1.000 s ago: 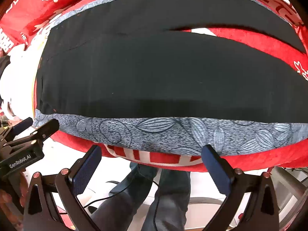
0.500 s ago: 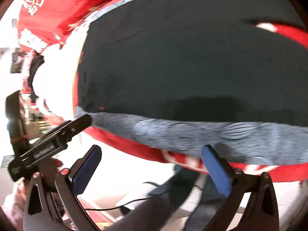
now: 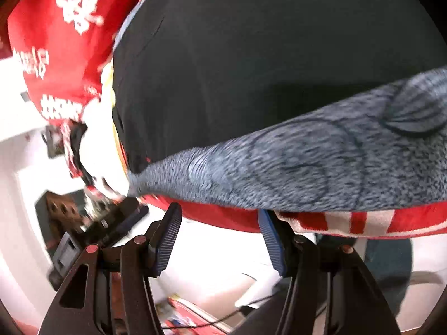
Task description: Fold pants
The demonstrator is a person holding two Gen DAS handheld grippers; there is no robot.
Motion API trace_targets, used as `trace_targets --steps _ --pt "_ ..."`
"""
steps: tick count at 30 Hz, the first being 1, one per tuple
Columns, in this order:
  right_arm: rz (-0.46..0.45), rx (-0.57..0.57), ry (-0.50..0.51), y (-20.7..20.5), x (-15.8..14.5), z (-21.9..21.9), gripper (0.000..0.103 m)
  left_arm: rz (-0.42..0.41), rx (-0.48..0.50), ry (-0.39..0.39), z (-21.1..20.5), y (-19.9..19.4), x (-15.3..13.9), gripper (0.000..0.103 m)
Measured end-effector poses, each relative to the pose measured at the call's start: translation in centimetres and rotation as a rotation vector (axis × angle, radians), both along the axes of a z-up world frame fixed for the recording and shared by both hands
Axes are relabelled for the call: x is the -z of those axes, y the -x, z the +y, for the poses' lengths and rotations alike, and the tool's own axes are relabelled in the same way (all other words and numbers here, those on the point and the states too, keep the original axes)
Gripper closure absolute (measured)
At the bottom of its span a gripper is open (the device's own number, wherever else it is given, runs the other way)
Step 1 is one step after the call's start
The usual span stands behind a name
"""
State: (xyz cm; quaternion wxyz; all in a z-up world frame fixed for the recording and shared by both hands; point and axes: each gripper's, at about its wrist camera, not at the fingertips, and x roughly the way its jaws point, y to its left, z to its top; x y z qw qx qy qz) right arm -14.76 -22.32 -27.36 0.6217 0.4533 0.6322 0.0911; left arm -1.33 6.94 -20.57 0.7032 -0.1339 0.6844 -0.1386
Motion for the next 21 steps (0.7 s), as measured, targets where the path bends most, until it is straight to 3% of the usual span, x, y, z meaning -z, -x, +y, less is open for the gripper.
trace_targets --steps 3,6,9,13,16,18,19,21 --pt "-0.008 0.122 -0.076 -0.2 0.7 -1.4 0.045 0.008 -0.026 0.029 0.3 -0.1 0.4 0.009" --pt "-0.013 0.185 -0.139 -0.7 0.9 -2.0 0.079 0.031 -0.081 0.083 0.5 -0.3 0.9 0.009" --pt "-0.090 0.146 -0.158 -1.0 -1.9 -2.0 0.087 0.043 -0.154 0.163 1.0 -0.7 1.1 0.009" --pt "-0.144 0.072 -0.148 -1.1 -4.2 -2.2 0.087 0.035 -0.233 0.195 1.0 -2.1 2.1 0.009" --pt "-0.147 -0.001 -0.115 -1.4 -4.1 -2.4 0.084 0.023 -0.205 0.134 0.2 -2.7 2.7 0.042" --pt "-0.123 -0.020 -0.083 -0.9 -3.5 -2.9 0.084 0.009 -0.192 0.127 0.3 -2.8 2.5 0.044" --pt "-0.113 -0.012 -0.071 -0.4 -3.3 -3.3 0.083 0.002 -0.180 0.113 0.3 -2.8 2.4 0.052" --pt "-0.093 0.026 -0.056 0.4 -2.7 -4.5 0.080 0.001 -0.161 0.111 0.5 -2.7 2.3 0.052"
